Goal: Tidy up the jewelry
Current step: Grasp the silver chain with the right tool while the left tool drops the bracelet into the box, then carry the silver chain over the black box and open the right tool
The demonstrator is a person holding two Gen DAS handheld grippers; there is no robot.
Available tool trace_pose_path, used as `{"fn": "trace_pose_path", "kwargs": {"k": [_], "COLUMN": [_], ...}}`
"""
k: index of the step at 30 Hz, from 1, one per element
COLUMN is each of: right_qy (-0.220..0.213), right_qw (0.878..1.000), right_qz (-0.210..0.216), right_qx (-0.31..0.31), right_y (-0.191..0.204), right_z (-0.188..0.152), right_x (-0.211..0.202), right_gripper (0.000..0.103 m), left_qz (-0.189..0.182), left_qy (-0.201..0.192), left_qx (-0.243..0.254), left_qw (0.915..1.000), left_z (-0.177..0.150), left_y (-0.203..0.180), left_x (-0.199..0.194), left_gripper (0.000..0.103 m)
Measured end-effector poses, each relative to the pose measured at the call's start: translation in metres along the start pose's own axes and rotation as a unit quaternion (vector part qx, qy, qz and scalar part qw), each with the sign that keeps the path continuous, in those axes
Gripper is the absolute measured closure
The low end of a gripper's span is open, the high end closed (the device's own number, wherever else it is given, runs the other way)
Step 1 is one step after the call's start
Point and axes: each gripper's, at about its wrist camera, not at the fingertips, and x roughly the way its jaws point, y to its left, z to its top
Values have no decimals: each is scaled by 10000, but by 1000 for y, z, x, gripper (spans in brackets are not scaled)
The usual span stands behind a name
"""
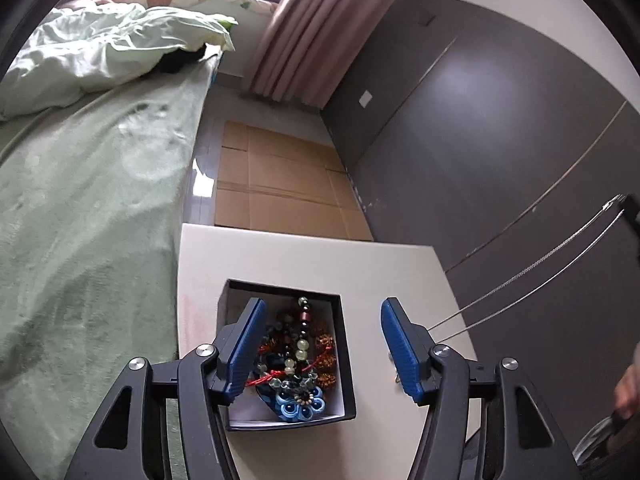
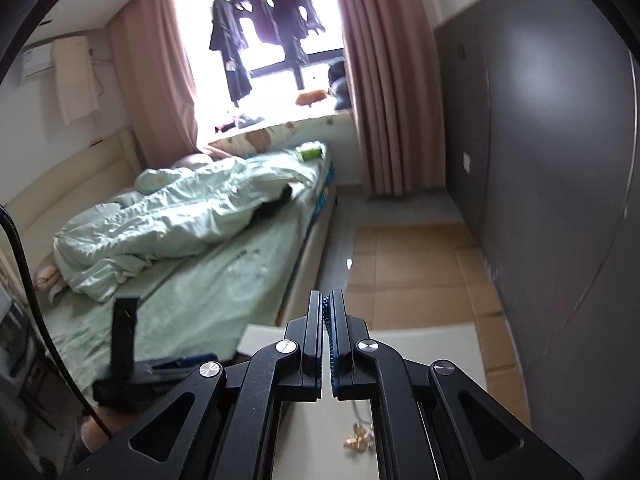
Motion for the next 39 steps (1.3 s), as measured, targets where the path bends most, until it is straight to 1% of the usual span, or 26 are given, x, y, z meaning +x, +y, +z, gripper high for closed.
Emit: {"fn": "trace_pose_path", "kwargs": {"k": [3,7,10,16,19,22,25,28,30,34,39], "right_qy": [-187,-374,-481,-844,-985,-1034,-955,-774,-636,-207,225], "right_qw": [9996,9982,9969,9928,9906,9892,9888,9894,9903,9923,9929], "right_qz": [12,50,52,19,102,174,291,374,421,546,655], "right_qx": [-209,-472,-614,-848,-940,-1026,-1106,-1166,-1162,-1090,-966], "right_y": [19,45,62,94,113,129,146,159,162,163,156], "right_z": [23,51,65,96,113,119,118,110,103,80,53], "right_x": [-15,-28,-34,-56,-66,-69,-60,-40,-26,12,50], "right_gripper": [99,99,99,99,99,99,99,99,99,99,99], "left_qz": [-37,-34,-30,-59,-69,-97,-116,-127,-131,-143,-168], "left_qy": [-84,-194,-233,-367,-485,-582,-616,-638,-663,-691,-689], "left_qx": [-114,-145,-181,-241,-337,-452,-561,-624,-643,-710,-739], "left_qw": [9999,9997,9996,9990,9982,9972,9965,9959,9956,9950,9947], "left_z": [1,3,3,2,3,4,5,4,5,5,7], "left_y": [6,10,13,20,27,34,40,44,46,51,53], "left_x": [-7,-16,-20,-35,-43,-50,-55,-58,-59,-62,-61], "left_gripper": [42,42,42,42,42,42,42,42,42,42,42]}}
